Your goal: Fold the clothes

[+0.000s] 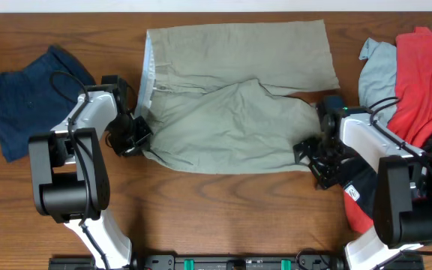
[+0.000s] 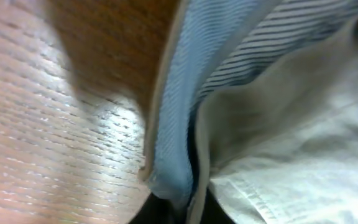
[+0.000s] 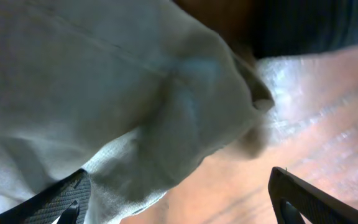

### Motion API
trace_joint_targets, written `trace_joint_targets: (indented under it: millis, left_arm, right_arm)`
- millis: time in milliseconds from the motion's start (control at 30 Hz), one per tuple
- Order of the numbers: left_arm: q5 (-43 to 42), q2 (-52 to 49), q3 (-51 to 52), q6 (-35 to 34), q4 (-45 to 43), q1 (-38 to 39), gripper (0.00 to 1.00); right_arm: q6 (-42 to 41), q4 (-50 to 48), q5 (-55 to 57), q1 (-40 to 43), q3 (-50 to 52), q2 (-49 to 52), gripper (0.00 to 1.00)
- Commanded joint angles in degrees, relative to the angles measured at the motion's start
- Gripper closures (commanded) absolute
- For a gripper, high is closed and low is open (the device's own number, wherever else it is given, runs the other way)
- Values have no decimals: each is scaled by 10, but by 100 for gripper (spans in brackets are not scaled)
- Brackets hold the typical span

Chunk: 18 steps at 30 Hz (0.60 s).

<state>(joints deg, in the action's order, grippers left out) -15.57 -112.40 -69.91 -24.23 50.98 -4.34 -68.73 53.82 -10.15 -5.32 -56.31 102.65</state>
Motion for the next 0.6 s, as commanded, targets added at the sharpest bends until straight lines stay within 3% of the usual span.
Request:
trace_joint_targets:
  millis: [0, 567]
  left_arm:
    - [15, -1, 7, -1, 3, -2, 93]
    - [15, -1, 7, -1, 3, -2, 94]
  right_arm:
    - [-31, -9, 121, 24, 16, 31, 9]
    - [22, 2, 154, 61, 19, -66, 9]
